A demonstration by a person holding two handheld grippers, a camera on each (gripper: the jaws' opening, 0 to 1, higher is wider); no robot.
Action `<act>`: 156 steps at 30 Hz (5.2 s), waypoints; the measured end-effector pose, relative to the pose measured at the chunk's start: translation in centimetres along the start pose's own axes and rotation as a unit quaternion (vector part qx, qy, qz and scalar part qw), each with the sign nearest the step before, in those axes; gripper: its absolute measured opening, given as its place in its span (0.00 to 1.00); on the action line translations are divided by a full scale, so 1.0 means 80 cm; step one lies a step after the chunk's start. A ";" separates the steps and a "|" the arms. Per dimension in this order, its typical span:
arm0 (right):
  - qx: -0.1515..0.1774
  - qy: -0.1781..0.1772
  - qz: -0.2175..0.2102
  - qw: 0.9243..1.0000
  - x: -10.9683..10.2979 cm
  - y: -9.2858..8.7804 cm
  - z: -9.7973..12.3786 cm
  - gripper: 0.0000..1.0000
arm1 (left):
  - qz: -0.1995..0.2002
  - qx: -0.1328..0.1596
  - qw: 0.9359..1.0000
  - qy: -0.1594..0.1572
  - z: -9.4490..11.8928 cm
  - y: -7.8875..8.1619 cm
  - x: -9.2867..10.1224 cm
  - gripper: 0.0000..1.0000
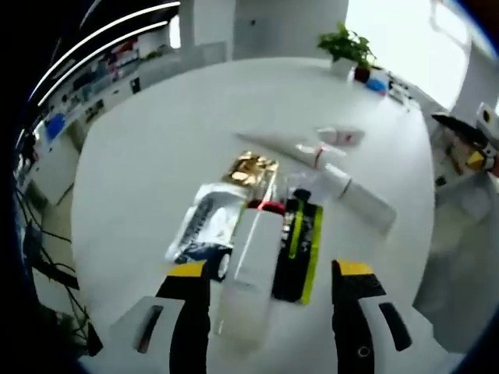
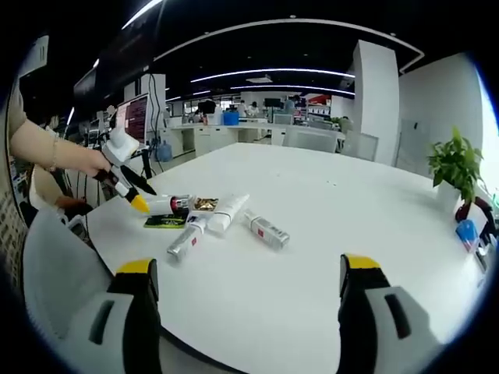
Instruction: Arrange the skincare products in the storage area until every visible bottle or jar stands upright without overlapping.
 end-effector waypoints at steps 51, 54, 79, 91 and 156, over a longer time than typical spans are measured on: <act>-0.021 0.064 -0.017 0.998 -0.023 0.000 -0.017 0.95 | -0.112 -0.064 0.989 0.076 -0.028 0.017 0.003 0.24; -0.016 0.074 -0.020 0.997 -0.031 0.004 -0.020 0.95 | -0.112 -0.052 0.989 0.076 -0.019 0.019 0.011 0.24; 0.069 0.155 -0.054 0.984 -0.086 0.079 -0.036 0.93 | -0.036 0.119 0.990 0.064 0.070 0.070 0.088 0.24; 0.127 0.191 -0.109 0.967 -0.109 0.134 -0.046 0.91 | 0.003 0.188 0.982 0.029 0.097 0.083 0.153 0.24; 0.155 0.241 -0.163 0.944 -0.131 0.160 -0.034 0.32 | -0.023 0.248 0.968 0.029 0.123 0.096 0.269 0.25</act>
Point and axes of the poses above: the point that each gripper's makers call its tool centre point, and the gripper's own axes: z roughly backward along the fingers, x roughly to its right, y roughly out of its top, the point moved 4 cm from there along z, roughly backward along the fingers, and after that the axes turned 4 degrees about z, right-handed, at the moved point
